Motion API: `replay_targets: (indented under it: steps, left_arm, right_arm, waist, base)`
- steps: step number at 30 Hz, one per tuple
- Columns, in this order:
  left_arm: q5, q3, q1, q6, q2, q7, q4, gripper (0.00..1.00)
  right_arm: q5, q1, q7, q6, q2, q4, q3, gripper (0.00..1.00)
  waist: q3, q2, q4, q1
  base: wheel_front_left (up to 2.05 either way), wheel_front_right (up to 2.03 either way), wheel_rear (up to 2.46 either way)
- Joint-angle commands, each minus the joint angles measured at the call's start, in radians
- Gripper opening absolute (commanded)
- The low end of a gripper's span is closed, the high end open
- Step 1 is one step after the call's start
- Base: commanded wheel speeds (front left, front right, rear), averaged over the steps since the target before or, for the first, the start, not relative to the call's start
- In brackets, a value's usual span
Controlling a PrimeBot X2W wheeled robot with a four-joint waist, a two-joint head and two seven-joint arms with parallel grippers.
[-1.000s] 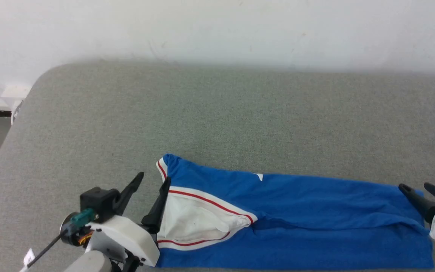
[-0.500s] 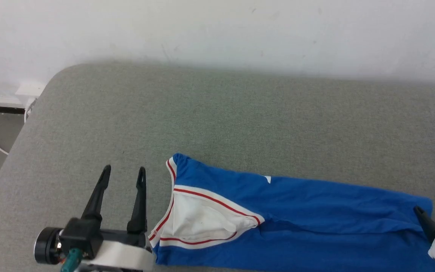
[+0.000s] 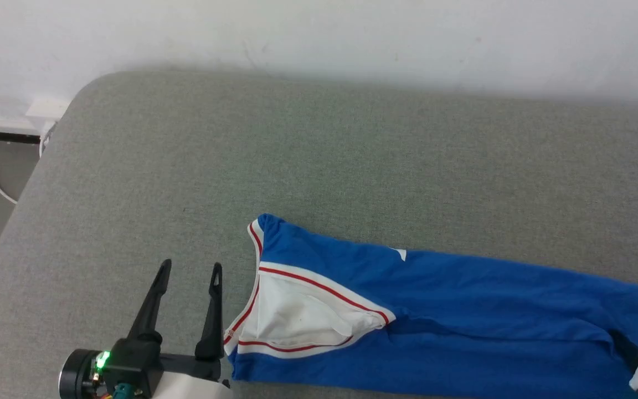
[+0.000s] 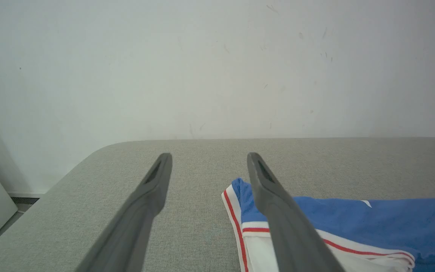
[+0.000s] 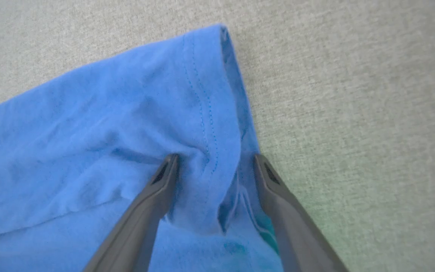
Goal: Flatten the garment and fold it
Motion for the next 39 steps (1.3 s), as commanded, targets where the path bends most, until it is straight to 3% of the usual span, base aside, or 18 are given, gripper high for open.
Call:
replay_targets:
  steps: [1, 11, 12, 13, 14, 22, 35, 39]
  left_arm:
    - [0.007, 0.009, -0.006, -0.007, -0.005, -0.005, 0.004, 1.00]
    - [0.043, 0.076, -0.018, -0.066, -0.046, -0.005, 0.018, 1.00]
    - [0.045, 0.082, -0.021, -0.071, -0.048, -0.005, 0.018, 1.00]
    - [0.047, 0.087, -0.023, -0.076, -0.051, -0.005, 0.019, 1.00]
    - [0.049, 0.092, -0.025, -0.080, -0.053, -0.005, 0.020, 1.00]
    - [0.064, 0.119, -0.021, -0.107, -0.066, -0.005, 0.028, 1.00]
    - [0.069, 0.136, -0.012, -0.133, -0.084, -0.005, 0.044, 1.00]
    - [0.065, 0.147, -0.004, -0.138, -0.088, -0.005, 0.049, 1.00]
  right_arm:
    - [0.010, -0.018, 0.000, -0.001, -0.002, 0.007, -0.001, 1.00]
    - [0.098, -0.018, 0.040, -0.001, -0.003, 0.100, 0.087, 1.00]
    - [0.112, -0.015, 0.043, -0.001, -0.003, 0.103, 0.106, 0.47]
    - [0.127, -0.013, 0.042, -0.001, -0.004, 0.104, 0.123, 0.09]
    - [0.141, -0.011, 0.038, -0.001, -0.004, 0.103, 0.137, 0.00]
    - [0.156, -0.008, -0.075, -0.001, -0.068, 0.092, 0.174, 0.00]
    - [0.032, -0.015, -0.144, -0.001, -0.192, 0.174, -0.020, 0.00]
    - [0.063, -0.027, -0.133, -0.001, -0.176, 0.142, -0.005, 0.00]
  waist:
    - [0.014, 0.0000, 0.004, 0.0000]
    - [0.057, 0.0000, 0.007, 0.0000]
    - [0.058, 0.0000, 0.006, 0.0000]
    - [0.058, 0.0000, 0.006, 0.0000]
    - [0.057, 0.0000, 0.004, 0.0000]
    - [0.024, 0.0000, -0.014, 0.0000]
    - [-0.014, 0.0000, -0.022, 0.0000]
    - [-0.032, 0.0000, -0.023, 0.0000]
  base:
    - [0.00, 0.00, 0.00]
    - [0.00, 0.00, 0.00]
    - [0.00, 0.00, 0.00]
    - [0.00, 0.00, 0.00]
    - [0.00, 0.00, 0.00]
    - [0.00, 0.00, 0.00]
    - [0.00, 0.00, 0.00]
    - [0.00, 0.00, 0.00]
